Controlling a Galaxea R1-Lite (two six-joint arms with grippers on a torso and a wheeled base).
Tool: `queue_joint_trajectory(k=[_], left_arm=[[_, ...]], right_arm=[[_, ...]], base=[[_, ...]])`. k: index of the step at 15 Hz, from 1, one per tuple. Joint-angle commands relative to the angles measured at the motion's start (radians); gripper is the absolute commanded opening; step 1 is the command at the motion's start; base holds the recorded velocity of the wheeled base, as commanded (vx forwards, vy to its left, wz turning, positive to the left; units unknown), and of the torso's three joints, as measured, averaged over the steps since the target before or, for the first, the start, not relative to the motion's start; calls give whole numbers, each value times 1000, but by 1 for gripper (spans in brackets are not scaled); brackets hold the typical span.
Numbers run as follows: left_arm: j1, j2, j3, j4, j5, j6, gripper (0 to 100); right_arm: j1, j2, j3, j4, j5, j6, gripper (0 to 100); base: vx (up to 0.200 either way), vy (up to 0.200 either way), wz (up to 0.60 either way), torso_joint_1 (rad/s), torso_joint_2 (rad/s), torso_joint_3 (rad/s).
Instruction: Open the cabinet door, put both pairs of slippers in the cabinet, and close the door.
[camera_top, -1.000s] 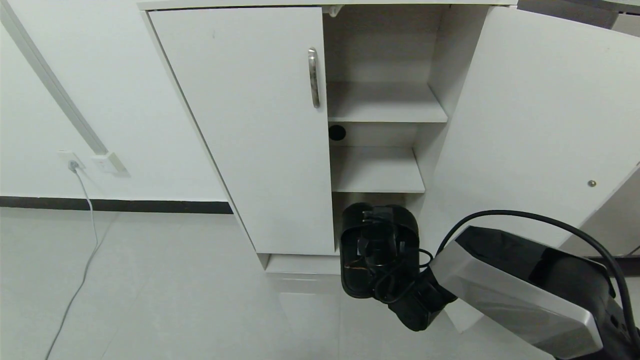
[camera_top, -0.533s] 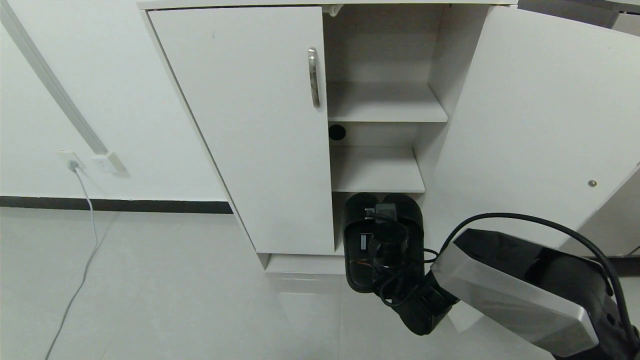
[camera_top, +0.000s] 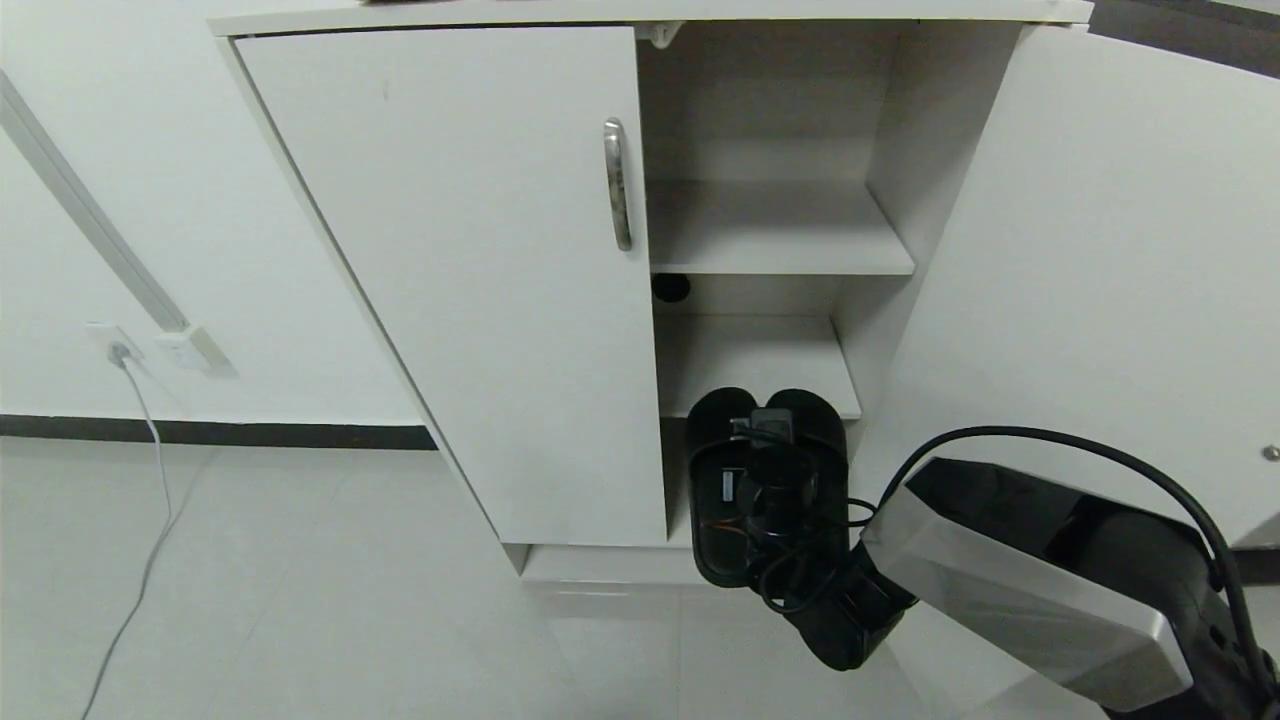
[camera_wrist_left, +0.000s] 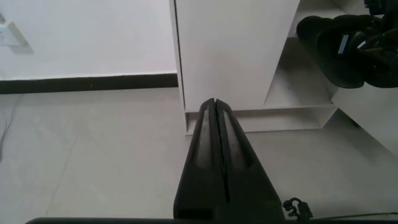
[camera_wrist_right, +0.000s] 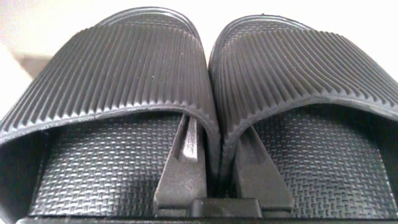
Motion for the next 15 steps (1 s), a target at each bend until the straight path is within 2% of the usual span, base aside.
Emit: queue_joint_trajectory(k=[1,6,10,12,15], left_arm=[[2,2,0,1,0,1,0],[1,2,0,1,0,0,0],[1,2,0,1,0,0,0],[2,2,0,1,0,0,0],[1,2,0,1,0,0,0]], right_arm=[[1,-5,0,-2,-2,0,0],[6,-7,1,-3,-2,-1,0],[0,-5,-6,10,0,-3,0],[-19,-5,-31,69,8,-3,0],[-62,26,-169,198,35,8,0]], base=[[200,0,0,7,2,-2],[200,0,0,5,1,4],[0,0,0,0,0,0],[0,0,0,0,0,0],[0,0,0,0,0,0]])
